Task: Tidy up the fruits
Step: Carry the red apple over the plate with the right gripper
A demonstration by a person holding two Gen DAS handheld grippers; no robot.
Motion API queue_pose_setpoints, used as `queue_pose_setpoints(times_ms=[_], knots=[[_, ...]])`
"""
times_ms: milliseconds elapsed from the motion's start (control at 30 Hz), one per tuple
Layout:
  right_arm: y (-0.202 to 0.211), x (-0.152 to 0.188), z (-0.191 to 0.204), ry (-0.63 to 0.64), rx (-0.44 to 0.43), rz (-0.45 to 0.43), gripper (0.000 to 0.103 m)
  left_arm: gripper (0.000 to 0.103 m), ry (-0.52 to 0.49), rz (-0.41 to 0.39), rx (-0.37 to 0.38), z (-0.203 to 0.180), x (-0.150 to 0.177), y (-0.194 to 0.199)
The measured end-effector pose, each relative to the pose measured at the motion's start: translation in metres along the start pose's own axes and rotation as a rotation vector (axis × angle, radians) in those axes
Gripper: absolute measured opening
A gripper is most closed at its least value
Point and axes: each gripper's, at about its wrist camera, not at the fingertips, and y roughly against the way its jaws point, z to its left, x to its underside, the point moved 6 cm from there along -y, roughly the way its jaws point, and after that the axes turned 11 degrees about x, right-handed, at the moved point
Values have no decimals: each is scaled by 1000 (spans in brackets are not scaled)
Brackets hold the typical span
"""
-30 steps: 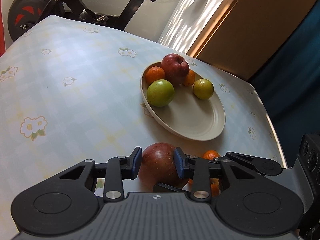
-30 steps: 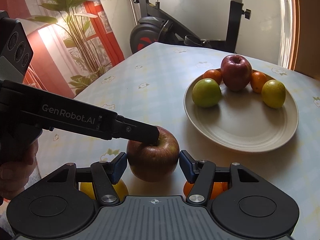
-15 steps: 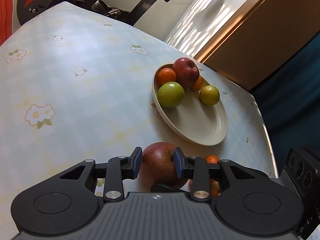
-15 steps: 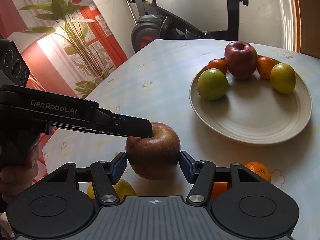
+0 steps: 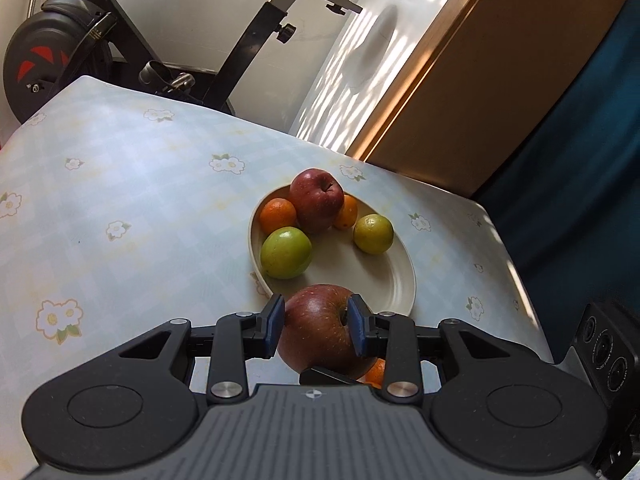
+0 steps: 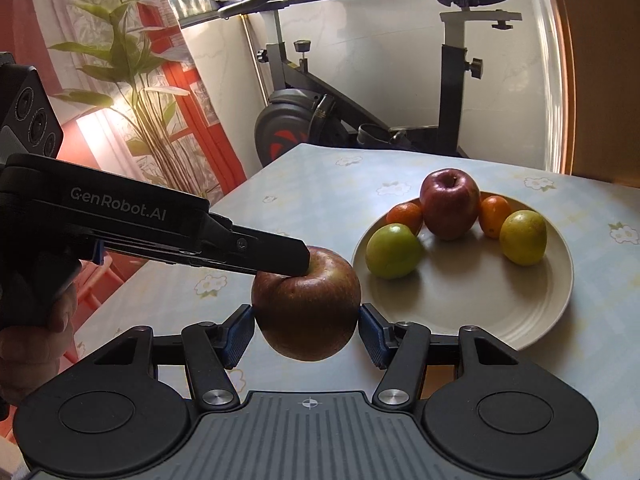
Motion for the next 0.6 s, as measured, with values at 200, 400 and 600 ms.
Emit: queue_pose_setpoints(times_ms=[200, 400, 600], knots=[[-6, -26, -31, -4, 55, -34, 53, 36, -101, 9, -10, -24, -31, -26], [-29, -37, -59, 36, 108, -20, 53, 36, -123, 50, -10, -26, -50, -62], [-57, -32, -75, 66, 141, 12, 53, 36, -109, 105, -27, -16, -53, -89]])
